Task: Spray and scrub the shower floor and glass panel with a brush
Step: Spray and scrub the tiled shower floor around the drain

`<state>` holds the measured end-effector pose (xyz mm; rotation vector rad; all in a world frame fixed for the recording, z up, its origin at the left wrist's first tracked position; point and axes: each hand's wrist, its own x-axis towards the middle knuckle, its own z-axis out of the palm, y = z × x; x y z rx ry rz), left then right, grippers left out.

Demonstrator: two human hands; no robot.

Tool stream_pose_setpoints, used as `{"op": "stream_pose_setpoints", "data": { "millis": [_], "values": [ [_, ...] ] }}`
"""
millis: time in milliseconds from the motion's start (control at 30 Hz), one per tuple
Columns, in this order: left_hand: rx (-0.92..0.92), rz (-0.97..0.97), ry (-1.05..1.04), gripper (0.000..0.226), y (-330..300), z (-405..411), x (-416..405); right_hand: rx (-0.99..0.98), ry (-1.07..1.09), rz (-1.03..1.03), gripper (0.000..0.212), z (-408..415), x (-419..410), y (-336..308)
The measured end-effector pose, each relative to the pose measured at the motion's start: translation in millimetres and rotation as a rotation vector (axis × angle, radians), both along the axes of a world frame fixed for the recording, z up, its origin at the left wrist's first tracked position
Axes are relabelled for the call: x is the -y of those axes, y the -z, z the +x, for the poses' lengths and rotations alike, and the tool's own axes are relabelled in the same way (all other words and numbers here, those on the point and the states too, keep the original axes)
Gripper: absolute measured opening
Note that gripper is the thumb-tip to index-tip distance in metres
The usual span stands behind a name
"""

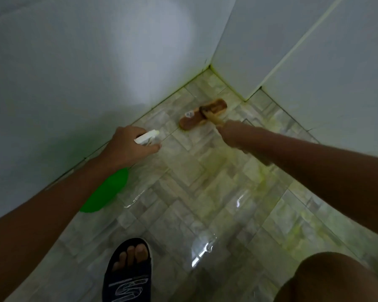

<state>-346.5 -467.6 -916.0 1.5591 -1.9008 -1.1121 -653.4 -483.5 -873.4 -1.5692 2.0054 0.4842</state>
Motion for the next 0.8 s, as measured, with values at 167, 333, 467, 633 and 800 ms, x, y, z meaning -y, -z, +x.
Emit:
{"op": "stream_pose_setpoints", "data": {
  "millis": [167, 333, 467, 633, 800],
  "values": [
    [0.080, 0.106, -0.104, 0.042, 6.1, 16.2, -22.1, 0.065, -0.006, -0.020, 0.035, 55.0, 40.4, -3.3],
    [0.066, 0.140, -0.075, 0.065, 8.0, 28.6, -24.5, 0.077, -0.015, 0.000, 0.035, 82.1, 43.5, -0.7],
    [0.094, 0.145, -0.122, 0.049, 4.4, 28.0, -35.3, 0.031, -0.061, -0.017, 0.037, 86.2, 35.7, -3.9],
    [0.051, 0.089, -0.129, 0.056, 6.8, 41.3, -37.2, 0.120, -0.160, -0.064, 0.035, 76.3, -28.2, 14.6],
    [-0.002, 0.030, -0.140, 0.057, -6.8, 55.9, -39.9, 0.043, -0.227, 0.001, 0.038, 0.8, -116.6, 9.7]
  ]
}}
